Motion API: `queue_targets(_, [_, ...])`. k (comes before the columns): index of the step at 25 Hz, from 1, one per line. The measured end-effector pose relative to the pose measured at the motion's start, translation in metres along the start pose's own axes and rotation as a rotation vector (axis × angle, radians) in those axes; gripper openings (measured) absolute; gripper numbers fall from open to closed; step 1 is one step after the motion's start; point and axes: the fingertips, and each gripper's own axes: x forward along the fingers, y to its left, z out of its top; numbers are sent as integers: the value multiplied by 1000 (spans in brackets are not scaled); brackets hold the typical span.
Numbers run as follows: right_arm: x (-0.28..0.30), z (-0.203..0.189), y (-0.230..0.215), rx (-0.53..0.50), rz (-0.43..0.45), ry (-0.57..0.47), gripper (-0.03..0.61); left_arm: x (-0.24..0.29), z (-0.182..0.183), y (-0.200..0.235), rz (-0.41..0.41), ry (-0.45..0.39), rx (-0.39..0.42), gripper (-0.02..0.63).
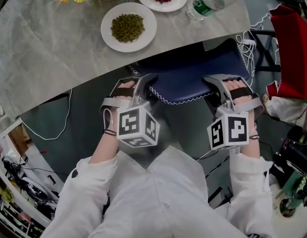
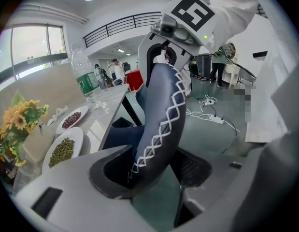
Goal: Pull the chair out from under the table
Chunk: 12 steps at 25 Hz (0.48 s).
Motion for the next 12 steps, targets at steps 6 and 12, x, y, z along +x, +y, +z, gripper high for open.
queue_targets(6, [-8,10,23,33,5,10,121,-10,-7,-19,-24,5,15,249])
queue_targets(12, [-18,13,46,29,5,2,121,-17,-8,-43,-30,12,16,249])
